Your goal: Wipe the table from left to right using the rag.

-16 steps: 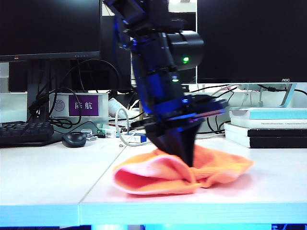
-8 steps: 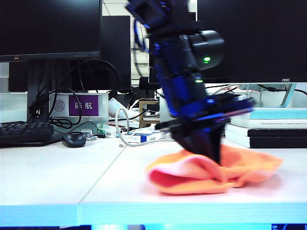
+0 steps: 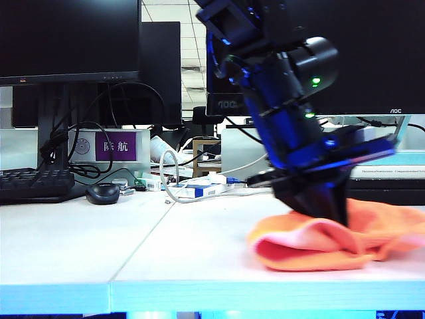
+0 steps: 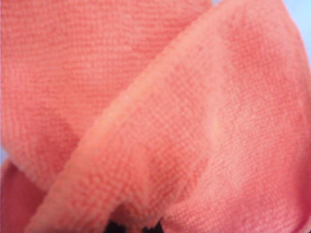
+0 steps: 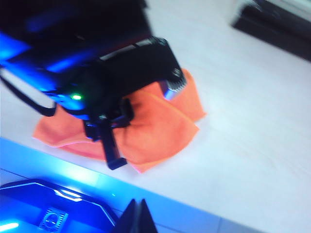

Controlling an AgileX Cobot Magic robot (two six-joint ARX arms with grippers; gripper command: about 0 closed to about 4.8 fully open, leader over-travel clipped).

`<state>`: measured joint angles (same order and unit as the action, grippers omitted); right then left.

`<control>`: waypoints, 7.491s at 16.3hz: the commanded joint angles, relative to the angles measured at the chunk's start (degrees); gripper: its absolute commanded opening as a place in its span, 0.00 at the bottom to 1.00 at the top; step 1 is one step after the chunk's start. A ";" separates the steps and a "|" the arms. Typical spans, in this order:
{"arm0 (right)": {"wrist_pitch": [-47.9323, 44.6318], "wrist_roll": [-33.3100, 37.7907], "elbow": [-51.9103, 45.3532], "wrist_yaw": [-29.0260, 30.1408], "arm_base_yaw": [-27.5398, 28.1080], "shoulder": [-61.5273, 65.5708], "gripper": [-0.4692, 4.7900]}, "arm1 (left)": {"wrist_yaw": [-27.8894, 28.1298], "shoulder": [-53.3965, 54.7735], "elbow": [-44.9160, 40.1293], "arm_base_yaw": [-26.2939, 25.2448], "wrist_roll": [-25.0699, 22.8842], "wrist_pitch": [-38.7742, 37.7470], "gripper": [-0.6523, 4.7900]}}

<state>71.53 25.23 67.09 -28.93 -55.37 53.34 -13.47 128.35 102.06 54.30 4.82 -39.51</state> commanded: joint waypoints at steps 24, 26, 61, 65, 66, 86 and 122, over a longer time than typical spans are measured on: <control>3.63 3.50 0.39 -2.47 7.50 -5.46 0.08 | -6.56 17.38 21.38 6.93 11.78 5.55 0.11; 3.61 3.50 0.39 -2.51 7.50 -5.46 0.08 | -9.11 18.38 21.75 7.19 15.65 8.39 0.11; 0.79 3.48 0.39 -3.13 7.48 -5.49 0.08 | -16.79 21.66 30.77 7.10 28.13 26.75 0.46; 0.59 3.45 0.39 -4.11 7.50 -5.66 0.08 | -17.51 21.64 37.07 6.03 26.64 21.99 0.47; 0.15 3.45 0.39 -5.66 7.48 -6.67 0.08 | -18.53 21.59 39.15 5.62 25.31 19.41 0.72; -3.21 -0.22 0.39 -18.80 7.45 -20.06 0.50 | -24.11 21.46 61.68 1.40 20.81 3.21 0.95; -86.82 -18.21 -61.35 18.40 42.91 -30.53 0.48 | -31.78 19.71 64.32 0.17 23.02 0.15 0.94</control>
<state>-9.96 7.01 5.50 -13.32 -12.93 20.18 -44.82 148.75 166.21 54.46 28.05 -39.99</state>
